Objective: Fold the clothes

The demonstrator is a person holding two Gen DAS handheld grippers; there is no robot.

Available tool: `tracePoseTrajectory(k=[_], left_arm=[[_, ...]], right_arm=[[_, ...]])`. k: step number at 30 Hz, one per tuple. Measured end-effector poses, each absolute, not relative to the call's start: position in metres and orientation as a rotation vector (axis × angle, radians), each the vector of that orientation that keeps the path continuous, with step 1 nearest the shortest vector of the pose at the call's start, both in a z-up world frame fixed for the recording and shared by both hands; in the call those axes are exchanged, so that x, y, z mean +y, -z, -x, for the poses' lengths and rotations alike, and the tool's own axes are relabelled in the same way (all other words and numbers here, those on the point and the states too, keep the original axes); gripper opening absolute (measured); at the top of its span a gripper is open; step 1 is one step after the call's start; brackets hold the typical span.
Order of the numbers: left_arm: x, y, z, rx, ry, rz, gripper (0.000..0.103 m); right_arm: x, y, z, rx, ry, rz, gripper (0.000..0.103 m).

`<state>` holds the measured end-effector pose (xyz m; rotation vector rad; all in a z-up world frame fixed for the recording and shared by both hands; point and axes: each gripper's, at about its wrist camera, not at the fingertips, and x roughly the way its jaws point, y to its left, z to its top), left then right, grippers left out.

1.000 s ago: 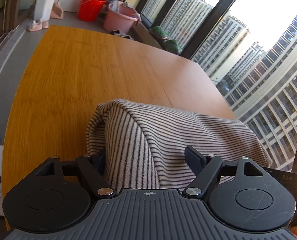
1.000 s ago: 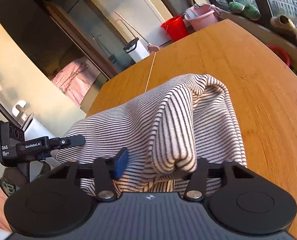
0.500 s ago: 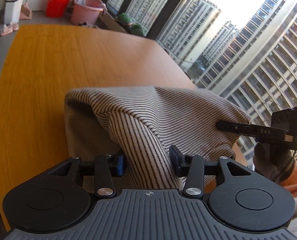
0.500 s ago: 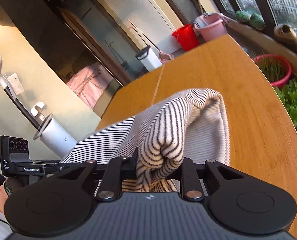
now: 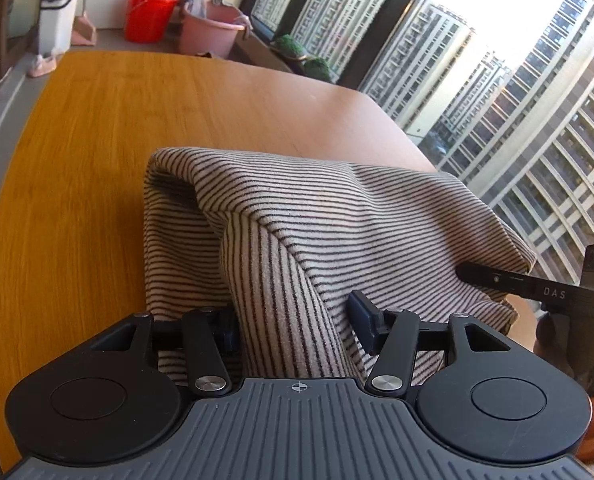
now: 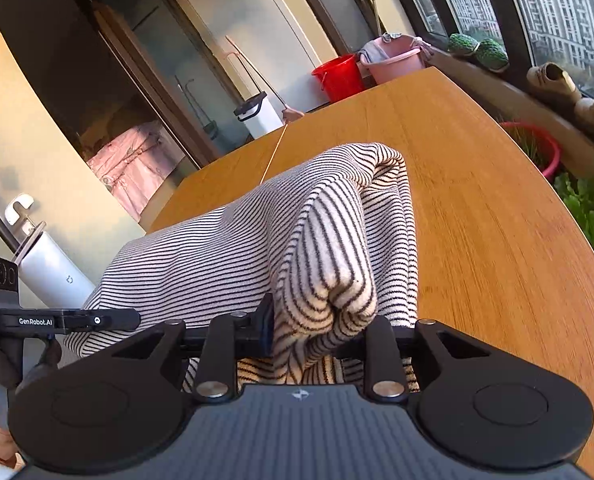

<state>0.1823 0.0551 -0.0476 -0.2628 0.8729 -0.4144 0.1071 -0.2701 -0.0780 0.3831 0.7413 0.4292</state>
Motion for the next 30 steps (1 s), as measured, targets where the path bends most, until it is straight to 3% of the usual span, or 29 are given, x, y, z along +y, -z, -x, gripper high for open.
tracePoseTrajectory(k=[6, 9, 11, 13, 15, 16, 17, 25, 30], left_arm=[[0.062, 0.048, -0.22, 0.838, 0.341, 0.283, 0.06], [0.064, 0.044, -0.218, 0.839, 0.322, 0.308, 0.063], [0.063, 0.041, -0.206, 0.838, 0.32, 0.314, 0.073], [0.066, 0.037, -0.196, 0.829, 0.333, 0.325, 0.076], [0.067, 0.034, -0.19, 0.818, 0.348, 0.348, 0.077], [0.068, 0.033, -0.189, 0.811, 0.347, 0.355, 0.077], [0.069, 0.033, -0.189, 0.802, 0.342, 0.36, 0.077], [0.077, 0.028, -0.187, 0.75, 0.283, 0.389, 0.081], [0.07, 0.036, -0.185, 0.765, 0.283, 0.389, 0.085]], right_arm=[[-0.246, 0.073, -0.162, 0.731, -0.408, -0.337, 0.026], [-0.245, 0.069, -0.173, 0.731, -0.398, -0.373, 0.033], [-0.244, 0.067, -0.179, 0.729, -0.391, -0.399, 0.054], [-0.259, 0.062, -0.174, 0.697, -0.375, -0.458, 0.06], [-0.267, 0.056, -0.169, 0.679, -0.359, -0.48, 0.053], [-0.27, 0.052, -0.168, 0.676, -0.353, -0.48, 0.024], [-0.272, 0.049, -0.166, 0.673, -0.349, -0.48, 0.018], [-0.264, 0.038, -0.139, 0.685, -0.412, -0.493, 0.019], [-0.282, 0.077, -0.124, 0.75, -0.329, -0.543, 0.03]])
